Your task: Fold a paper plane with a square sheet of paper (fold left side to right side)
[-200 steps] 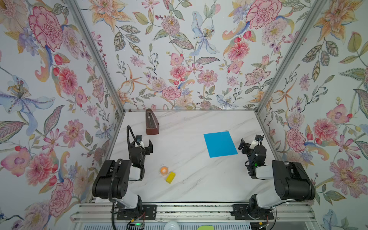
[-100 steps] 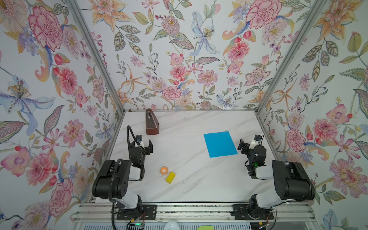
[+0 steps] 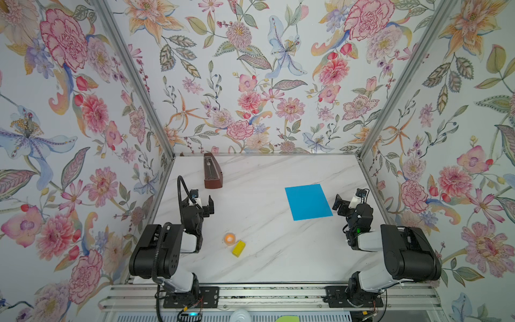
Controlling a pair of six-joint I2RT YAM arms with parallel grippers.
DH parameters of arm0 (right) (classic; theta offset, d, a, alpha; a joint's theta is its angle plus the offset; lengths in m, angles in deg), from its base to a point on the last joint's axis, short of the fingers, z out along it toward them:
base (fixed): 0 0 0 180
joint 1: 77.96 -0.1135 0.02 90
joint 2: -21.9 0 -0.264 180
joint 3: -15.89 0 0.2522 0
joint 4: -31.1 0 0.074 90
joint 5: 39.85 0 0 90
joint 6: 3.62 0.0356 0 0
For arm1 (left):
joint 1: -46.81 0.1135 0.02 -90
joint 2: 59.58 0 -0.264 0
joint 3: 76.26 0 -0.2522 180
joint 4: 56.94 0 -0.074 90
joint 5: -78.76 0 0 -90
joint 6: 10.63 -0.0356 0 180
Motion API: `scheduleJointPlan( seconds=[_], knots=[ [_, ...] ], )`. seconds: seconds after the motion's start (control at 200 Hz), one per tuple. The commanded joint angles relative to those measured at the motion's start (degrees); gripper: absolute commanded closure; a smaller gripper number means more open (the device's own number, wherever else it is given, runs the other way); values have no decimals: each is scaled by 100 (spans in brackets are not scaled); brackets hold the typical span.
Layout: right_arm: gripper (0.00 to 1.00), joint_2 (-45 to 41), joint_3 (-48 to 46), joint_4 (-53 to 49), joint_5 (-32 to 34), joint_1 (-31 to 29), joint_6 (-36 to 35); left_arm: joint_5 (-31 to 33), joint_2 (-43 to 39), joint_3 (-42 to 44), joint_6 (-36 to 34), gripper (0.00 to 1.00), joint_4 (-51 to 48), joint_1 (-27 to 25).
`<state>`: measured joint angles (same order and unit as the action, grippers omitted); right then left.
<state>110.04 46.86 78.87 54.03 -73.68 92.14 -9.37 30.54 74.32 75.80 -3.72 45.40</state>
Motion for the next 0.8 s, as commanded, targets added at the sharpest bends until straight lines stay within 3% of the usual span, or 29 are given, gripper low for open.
scheduleJointPlan(
  seconds=[0.0, 0.2, 0.44, 0.676, 0.791],
  knots=[
    [1, 37, 56, -37, -37, 47, -24, -41, -6, -46, 39, 1, 132, 44],
    [1, 12, 74, -56, -1, 43, -32, 257, -12, -78, 120, 1, 78, 40],
    [1, -608, 476, -1343, 71, 30, 4, 685, -300, -108, 240, 1, -115, 27],
    [1, -1148, 1466, -3571, -137, -49, 24, 1305, -1092, -632, 270, 1, -1683, -107],
    [1, -1023, 2064, -4599, -840, -80, 128, 1526, -1522, -998, 424, 1, -2584, -221]
  ],
)
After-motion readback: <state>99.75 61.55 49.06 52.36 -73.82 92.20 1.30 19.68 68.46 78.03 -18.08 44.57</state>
